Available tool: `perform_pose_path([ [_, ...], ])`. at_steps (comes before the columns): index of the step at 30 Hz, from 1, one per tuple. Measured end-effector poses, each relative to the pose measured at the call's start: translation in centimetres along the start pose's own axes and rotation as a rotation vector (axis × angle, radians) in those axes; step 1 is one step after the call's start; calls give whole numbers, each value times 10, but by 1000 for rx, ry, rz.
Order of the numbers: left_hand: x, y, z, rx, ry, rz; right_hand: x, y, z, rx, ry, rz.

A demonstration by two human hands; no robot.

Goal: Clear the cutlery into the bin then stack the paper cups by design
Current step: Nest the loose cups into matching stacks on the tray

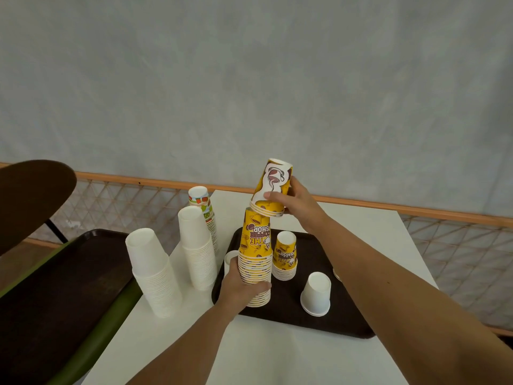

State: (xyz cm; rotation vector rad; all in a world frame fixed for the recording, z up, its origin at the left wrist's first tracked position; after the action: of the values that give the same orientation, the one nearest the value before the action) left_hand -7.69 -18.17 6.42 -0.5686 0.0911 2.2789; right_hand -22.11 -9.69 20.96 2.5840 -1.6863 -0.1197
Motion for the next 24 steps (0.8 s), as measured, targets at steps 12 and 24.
perform_pose_path([
  [12,-3,18,-8,-38,-61,51,-36,18,71,35,-160,191],
  [24,-8,20,-8,-53,-85,79,-34,8,123,140,-328,103],
])
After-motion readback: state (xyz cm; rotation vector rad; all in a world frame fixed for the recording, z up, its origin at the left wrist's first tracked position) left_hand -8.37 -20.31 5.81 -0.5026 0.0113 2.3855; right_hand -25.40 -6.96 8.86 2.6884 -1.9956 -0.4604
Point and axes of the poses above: each hand's wrist, its own y-axis towards the middle knuckle, its own x-axis out of the palm, z = x × y, the point moved 7 cm from there along y, towards the middle knuckle, and after that the axes turned 14 degrees about z, right-handed, at the moved point
